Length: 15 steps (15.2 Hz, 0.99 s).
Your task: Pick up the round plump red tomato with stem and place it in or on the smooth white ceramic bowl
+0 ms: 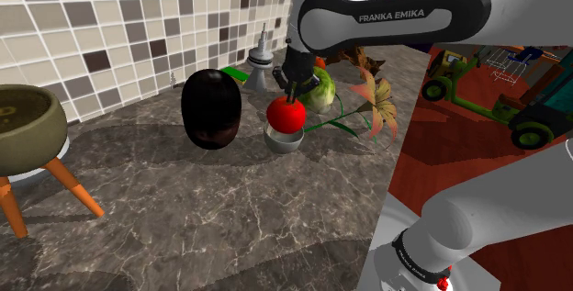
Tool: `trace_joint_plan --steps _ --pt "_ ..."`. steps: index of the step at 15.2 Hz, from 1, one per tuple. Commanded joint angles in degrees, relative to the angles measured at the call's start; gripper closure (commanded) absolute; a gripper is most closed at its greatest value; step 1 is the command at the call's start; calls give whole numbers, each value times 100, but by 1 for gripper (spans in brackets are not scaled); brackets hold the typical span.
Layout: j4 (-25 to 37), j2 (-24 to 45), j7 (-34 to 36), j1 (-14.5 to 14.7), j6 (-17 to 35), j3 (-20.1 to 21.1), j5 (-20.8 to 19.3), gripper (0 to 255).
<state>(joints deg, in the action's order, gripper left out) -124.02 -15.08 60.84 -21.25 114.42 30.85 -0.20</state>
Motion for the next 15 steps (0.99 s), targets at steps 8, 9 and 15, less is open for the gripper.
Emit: trace_joint_plan --steps 8,9,15 --pt "-1 -1 0 0 2 0 0 0" --pt "146 -53 -20 8 -191 -14 26 0" --pt "596 -151 -56 23 -728 -43 71 0"
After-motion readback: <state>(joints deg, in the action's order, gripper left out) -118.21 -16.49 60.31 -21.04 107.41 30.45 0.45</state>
